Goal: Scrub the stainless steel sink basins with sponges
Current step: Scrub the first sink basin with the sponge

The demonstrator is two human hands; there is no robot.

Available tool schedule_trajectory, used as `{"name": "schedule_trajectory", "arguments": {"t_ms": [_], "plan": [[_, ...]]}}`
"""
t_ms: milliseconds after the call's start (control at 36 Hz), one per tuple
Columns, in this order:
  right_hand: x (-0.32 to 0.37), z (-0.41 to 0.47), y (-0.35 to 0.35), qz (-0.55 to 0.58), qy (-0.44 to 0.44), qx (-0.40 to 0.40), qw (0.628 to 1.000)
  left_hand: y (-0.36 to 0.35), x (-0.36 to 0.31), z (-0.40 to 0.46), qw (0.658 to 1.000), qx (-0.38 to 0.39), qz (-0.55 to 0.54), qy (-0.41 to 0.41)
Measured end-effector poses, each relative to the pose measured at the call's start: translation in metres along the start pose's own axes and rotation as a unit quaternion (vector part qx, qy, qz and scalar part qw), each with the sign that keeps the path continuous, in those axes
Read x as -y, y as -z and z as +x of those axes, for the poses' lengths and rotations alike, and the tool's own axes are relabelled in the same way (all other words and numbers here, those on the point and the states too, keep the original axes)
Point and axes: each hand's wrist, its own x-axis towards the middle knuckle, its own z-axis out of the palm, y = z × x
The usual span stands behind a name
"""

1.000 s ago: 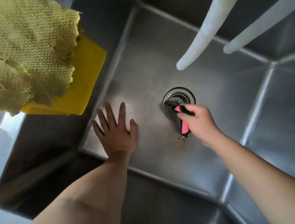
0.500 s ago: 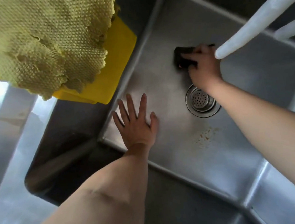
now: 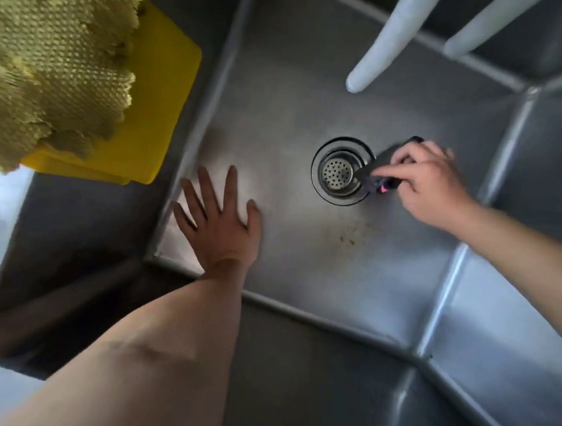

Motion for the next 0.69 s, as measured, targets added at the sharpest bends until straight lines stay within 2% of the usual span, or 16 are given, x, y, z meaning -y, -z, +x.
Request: {"name": "schedule_trajectory", "arguments": {"t_ms": [83,167,278,389,472,556,639,694], "plan": [[-0.04,-0.011,0.005,-0.008,-0.172,-0.06,0.983,-0.001,0.001,0.0,1.0,0.005,-0.003,-0.003],[-0.056,-0.037,-0.01,0.013,-0.333,-0.07,0.94,-0.001,0.001,-0.001,1.0,0.002,-0.001,-0.005],[-0.021,-0.071,-0.048,0.026,-0.411,-0.085,0.907,0.0,-0.002,-0.001,1.0,0.012,-0.006,-0.005],[0.035,-0.098,-0.078,0.101,-0.525,-0.081,0.841,0.003,-0.002,0.0,1.0,0.027,-0.006,0.002],[0.077,-0.099,-0.092,0.226,-0.608,-0.084,0.756,0.005,-0.002,-0.002,0.999,0.033,-0.006,0.002],[0.118,-0.077,-0.1,0.379,-0.645,-0.116,0.654,0.007,-0.003,-0.003,0.999,0.04,-0.007,0.004],[0.132,-0.032,-0.092,0.509,-0.654,-0.18,0.531,0.008,-0.006,-0.002,0.999,0.042,-0.013,0.004],[0.127,0.003,-0.077,0.554,-0.632,-0.233,0.49,0.009,-0.007,-0.002,0.999,0.041,-0.012,0.003]]}}
